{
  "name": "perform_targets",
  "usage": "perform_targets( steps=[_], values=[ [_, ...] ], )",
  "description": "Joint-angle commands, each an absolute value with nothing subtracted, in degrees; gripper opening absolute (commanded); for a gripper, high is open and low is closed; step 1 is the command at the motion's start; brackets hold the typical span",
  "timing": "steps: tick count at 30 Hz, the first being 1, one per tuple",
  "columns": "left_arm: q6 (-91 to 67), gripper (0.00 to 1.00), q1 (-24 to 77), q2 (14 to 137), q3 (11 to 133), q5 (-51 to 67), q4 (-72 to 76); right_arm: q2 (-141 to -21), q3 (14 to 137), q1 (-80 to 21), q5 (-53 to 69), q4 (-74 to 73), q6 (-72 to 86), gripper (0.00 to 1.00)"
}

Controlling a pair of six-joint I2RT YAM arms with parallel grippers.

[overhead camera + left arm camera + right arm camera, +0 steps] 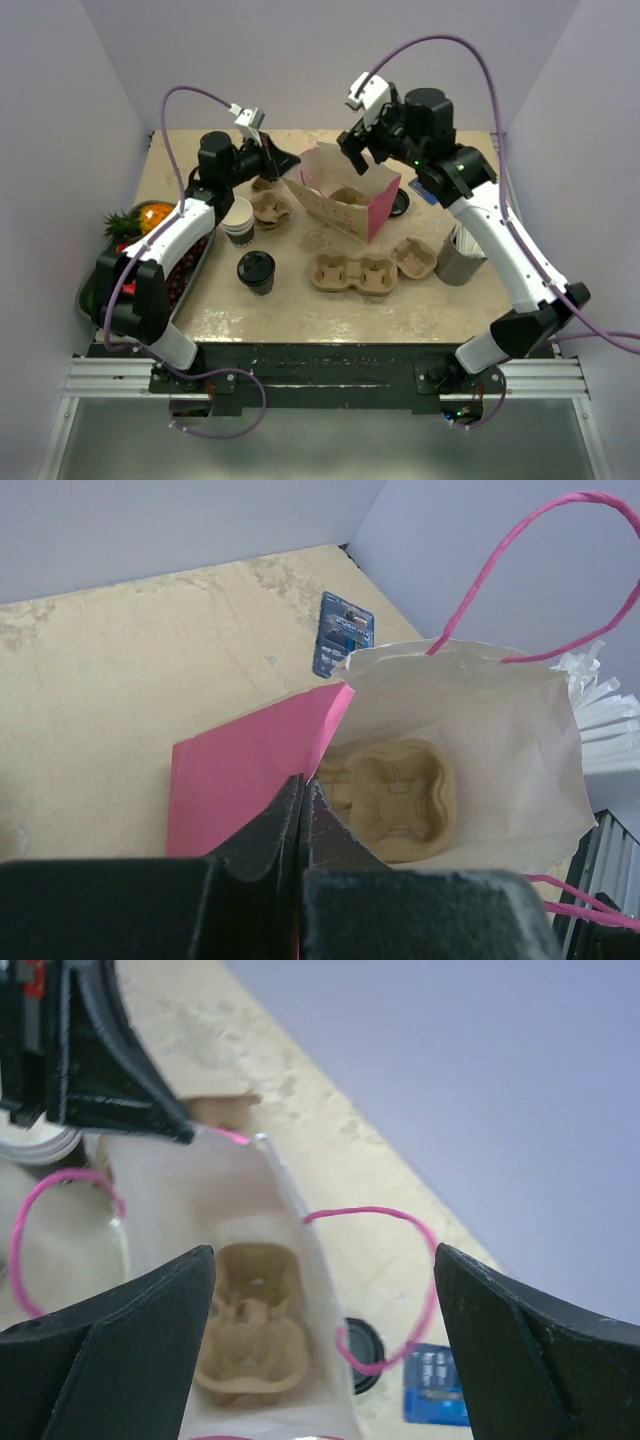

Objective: Pack the takeout coffee

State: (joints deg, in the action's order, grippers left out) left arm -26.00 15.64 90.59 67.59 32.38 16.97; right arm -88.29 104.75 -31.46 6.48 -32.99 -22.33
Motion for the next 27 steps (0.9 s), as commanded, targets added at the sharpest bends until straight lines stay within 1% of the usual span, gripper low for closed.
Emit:
perform_targets(
  steps=[1, 3, 7, 10, 14, 18, 21, 22, 24, 25, 26, 27],
  values=[
    [-22.33, 0.00, 15.47, 87.45, 67.50, 33.93, 18.11, -84.90, 100.39, -30.50, 4.39, -25.67, -24.25, 0.93],
    [-21.71, 0.00, 15.47, 87.19, 67.59, 33.58, 18.19, -85.95, 98.88, -30.50, 3.26, -23.12, -26.18, 0.93],
    [-20.83, 0.00, 15.47, 86.49, 67.33, 33.31, 18.11, -89.90, 99.84, -30.06, 1.23, -23.73, -27.68, 0.94],
    [-20.48, 0.00, 15.47, 85.70, 67.06, 33.40, 18.02, -90.79, 98.62, -29.44, 2.28, -23.64, -28.30, 0.95],
    [-20.04, 0.00, 15.47, 84.90, 66.53, 33.57, 18.37, -93.07, 99.05, -28.13, 5.26, -28.11, -26.46, 0.95],
    [-18.55, 0.00, 15.47, 83.85, 65.22, 34.36, 18.81, -94.04, 97.74, -27.69, 8.61, -30.76, -25.93, 0.91],
    [-17.41, 0.00, 15.47, 82.53, 63.20, 34.80, 19.60, -94.04, 96.68, -27.51, 13.51, -32.16, -25.67, 0.82],
    [-17.49, 0.00, 15.47, 82.18, 62.50, 34.80, 20.03, -93.78, 96.59, -27.60, 15.19, -32.69, -25.58, 0.71],
    [-17.75, 0.00, 15.47, 80.86, 60.56, 34.89, 21.35, -92.73, 95.98, -27.51, 18.70, -32.78, -26.27, 0.58],
    [-17.67, 0.00, 15.64, 80.25, 59.77, 34.89, 21.97, -92.38, 95.37, -27.68, 19.85, -33.04, -27.06, 0.40],
    [-17.58, 0.00, 15.73, 78.50, 58.11, 34.63, 22.67, -92.11, 95.19, -27.86, 20.82, -34.35, -29.77, 0.30],
    [-16.36, 0.00, 15.99, 77.36, 57.05, 33.15, 23.89, -91.07, 94.66, -28.30, 21.44, -34.80, -31.01, 0.22]
  ],
)
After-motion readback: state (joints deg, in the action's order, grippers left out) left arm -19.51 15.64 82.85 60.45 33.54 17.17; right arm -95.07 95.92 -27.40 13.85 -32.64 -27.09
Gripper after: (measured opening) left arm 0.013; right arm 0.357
